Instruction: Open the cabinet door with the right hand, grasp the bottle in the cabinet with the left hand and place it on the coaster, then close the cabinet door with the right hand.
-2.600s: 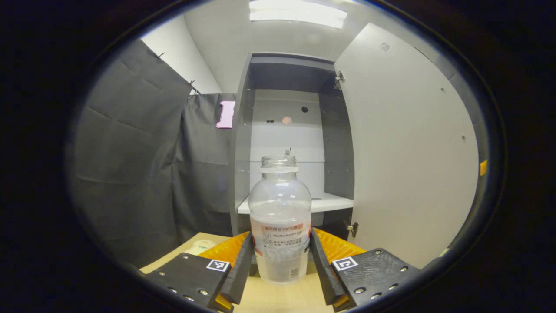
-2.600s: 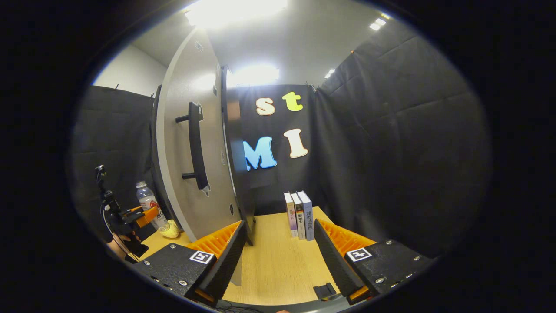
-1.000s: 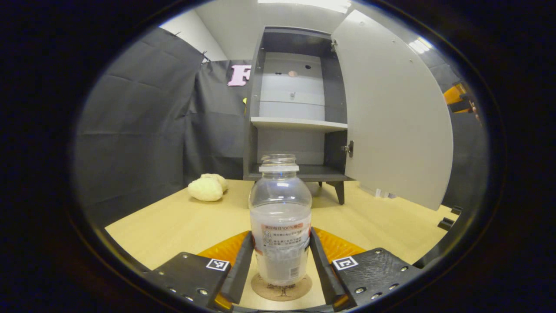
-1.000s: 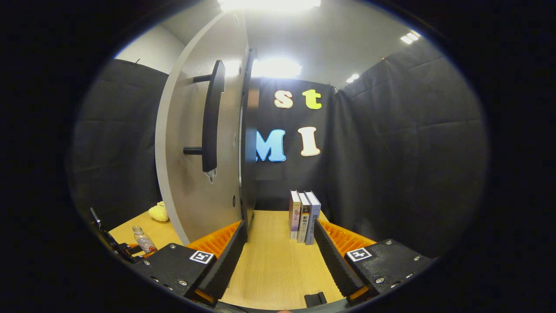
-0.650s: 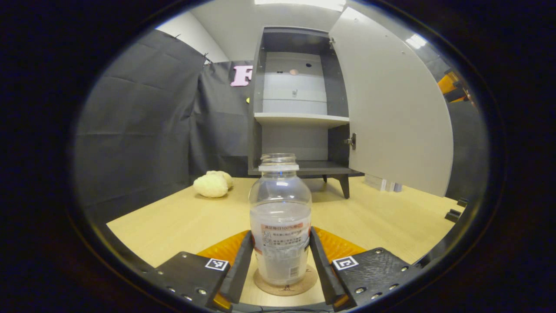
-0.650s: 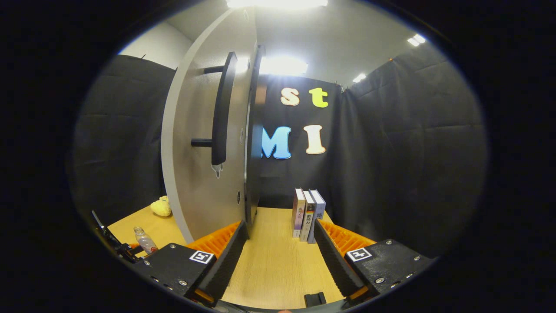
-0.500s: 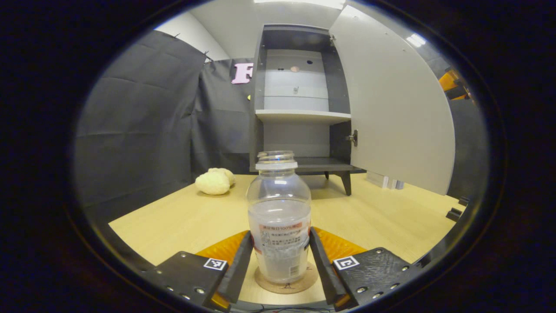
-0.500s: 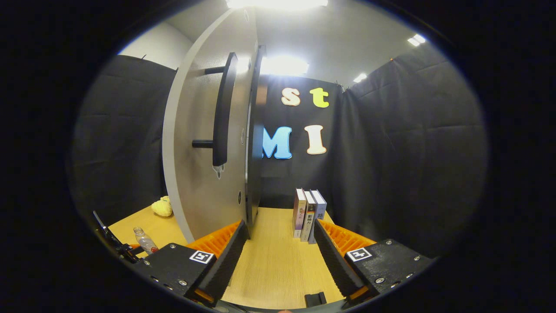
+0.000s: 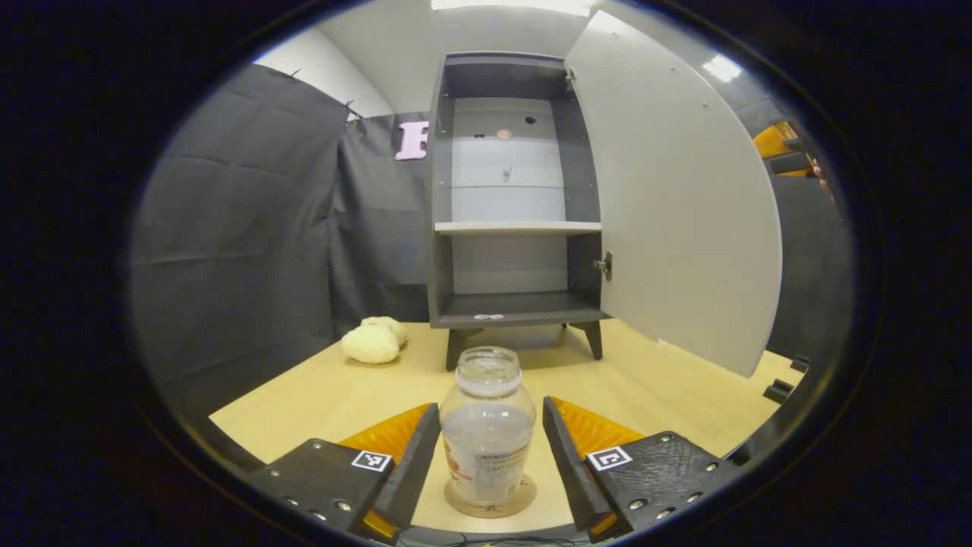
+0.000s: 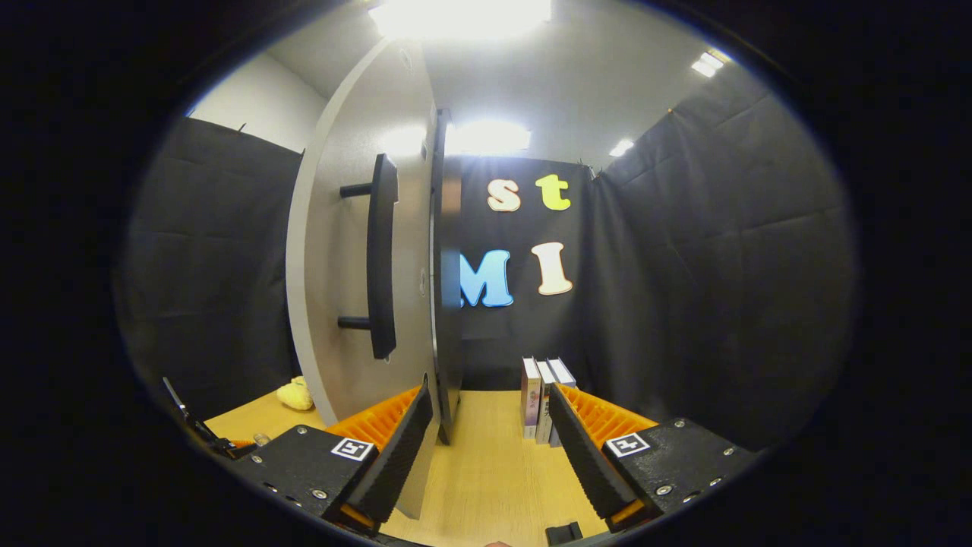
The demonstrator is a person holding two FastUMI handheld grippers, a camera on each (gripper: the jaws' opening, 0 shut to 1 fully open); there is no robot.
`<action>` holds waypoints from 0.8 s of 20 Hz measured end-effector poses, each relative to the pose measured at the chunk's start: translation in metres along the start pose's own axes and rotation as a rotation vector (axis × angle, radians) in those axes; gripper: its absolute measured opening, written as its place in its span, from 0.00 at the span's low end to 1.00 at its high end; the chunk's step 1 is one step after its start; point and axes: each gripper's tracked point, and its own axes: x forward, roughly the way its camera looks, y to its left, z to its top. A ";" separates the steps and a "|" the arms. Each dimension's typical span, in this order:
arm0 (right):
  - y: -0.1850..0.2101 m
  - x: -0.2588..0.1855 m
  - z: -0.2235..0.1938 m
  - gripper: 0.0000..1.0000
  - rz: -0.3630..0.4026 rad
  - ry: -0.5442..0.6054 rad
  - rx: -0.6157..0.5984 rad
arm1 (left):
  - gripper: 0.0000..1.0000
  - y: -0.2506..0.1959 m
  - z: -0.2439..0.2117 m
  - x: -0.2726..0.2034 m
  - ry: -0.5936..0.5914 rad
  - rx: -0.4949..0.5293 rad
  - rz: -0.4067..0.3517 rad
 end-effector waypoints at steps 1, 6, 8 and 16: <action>0.003 -0.001 0.001 0.95 0.002 -0.011 0.019 | 0.81 0.004 0.008 -0.004 -0.002 0.005 0.012; 0.004 -0.003 0.018 0.95 -0.013 -0.067 0.048 | 0.77 0.026 0.062 -0.029 -0.039 -0.025 0.045; 0.000 0.002 0.027 0.95 -0.038 -0.096 0.041 | 0.77 0.038 0.084 -0.038 -0.054 -0.042 0.052; -0.018 0.000 0.037 0.94 -0.185 -0.105 -0.050 | 0.77 0.120 0.150 -0.043 -0.092 -0.079 0.109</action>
